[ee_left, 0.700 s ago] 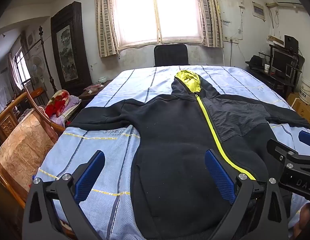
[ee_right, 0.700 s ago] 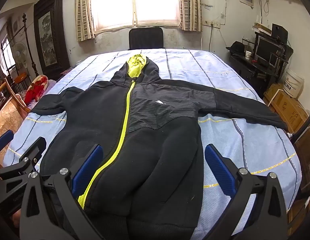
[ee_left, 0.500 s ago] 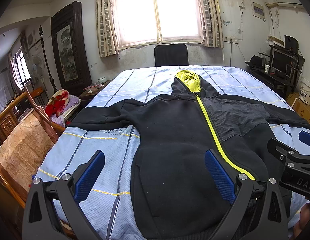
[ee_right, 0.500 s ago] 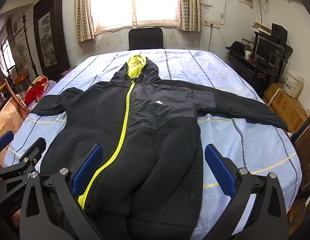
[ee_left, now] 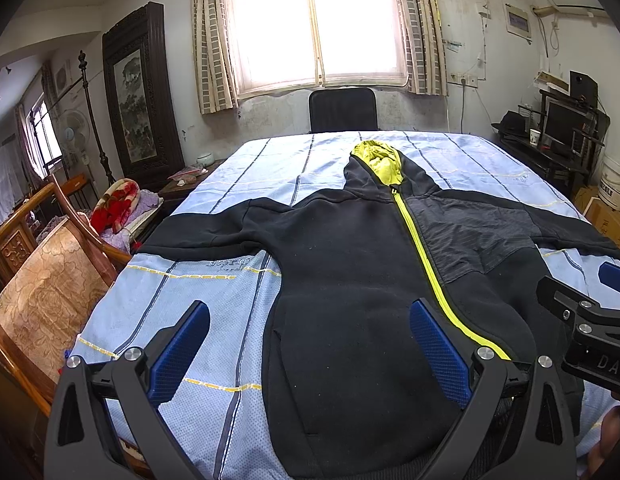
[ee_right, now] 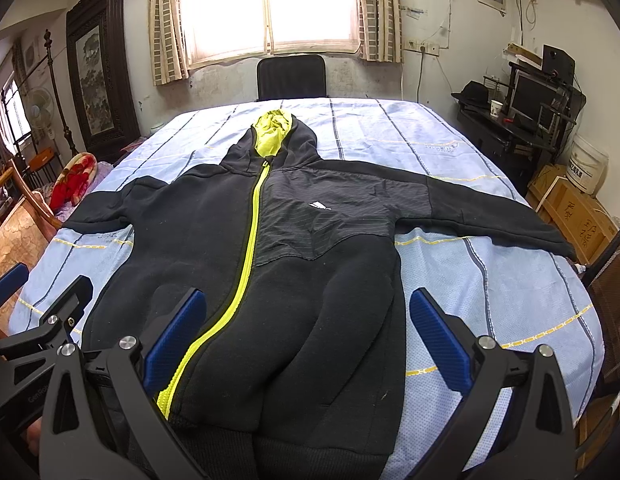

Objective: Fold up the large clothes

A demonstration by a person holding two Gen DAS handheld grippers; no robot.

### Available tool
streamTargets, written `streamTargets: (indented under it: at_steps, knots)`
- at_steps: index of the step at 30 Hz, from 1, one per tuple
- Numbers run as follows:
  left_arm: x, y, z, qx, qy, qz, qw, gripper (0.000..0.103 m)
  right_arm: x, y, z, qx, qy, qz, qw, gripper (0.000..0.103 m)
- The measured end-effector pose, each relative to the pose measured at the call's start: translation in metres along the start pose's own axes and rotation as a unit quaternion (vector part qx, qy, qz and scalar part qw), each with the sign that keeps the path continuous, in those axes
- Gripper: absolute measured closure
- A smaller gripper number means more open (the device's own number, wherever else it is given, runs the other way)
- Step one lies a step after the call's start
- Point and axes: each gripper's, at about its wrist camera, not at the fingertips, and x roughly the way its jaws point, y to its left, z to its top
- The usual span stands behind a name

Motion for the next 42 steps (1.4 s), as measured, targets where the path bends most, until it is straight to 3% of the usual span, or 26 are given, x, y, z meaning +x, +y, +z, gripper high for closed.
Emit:
streamTargets:
  at_steps: [24,28,33,37,40,42]
  knots:
    - [0.011,0.003,-0.006,-0.002,0.002,0.000,1.0000,0.003,0.001,0.000,-0.001,0.002,0.003,0.004,1.000,0.004]
    - [0.004,0.005,-0.006,-0.001,0.004,-0.001,1.0000,0.003,0.003,-0.002,-0.004,0.011,0.007,0.024,1.000,0.004]
    - [0.014,0.012,-0.011,-0.010,0.032,-0.011,0.9994,0.003,0.005,-0.007,-0.010,0.021,0.009,0.045,0.999,0.004]
    - [0.028,0.030,-0.025,-0.033,0.079,-0.028,0.9959,0.003,0.009,-0.024,-0.020,0.019,0.020,0.021,0.999,0.004]
    - [0.032,0.036,-0.037,-0.018,0.061,-0.007,0.9980,0.003,0.014,-0.042,-0.035,0.021,0.033,0.008,0.999,0.004]
    - [0.037,0.035,-0.046,-0.009,0.080,-0.003,0.9968,0.003,0.019,-0.054,-0.047,0.029,0.050,0.005,0.998,0.004]
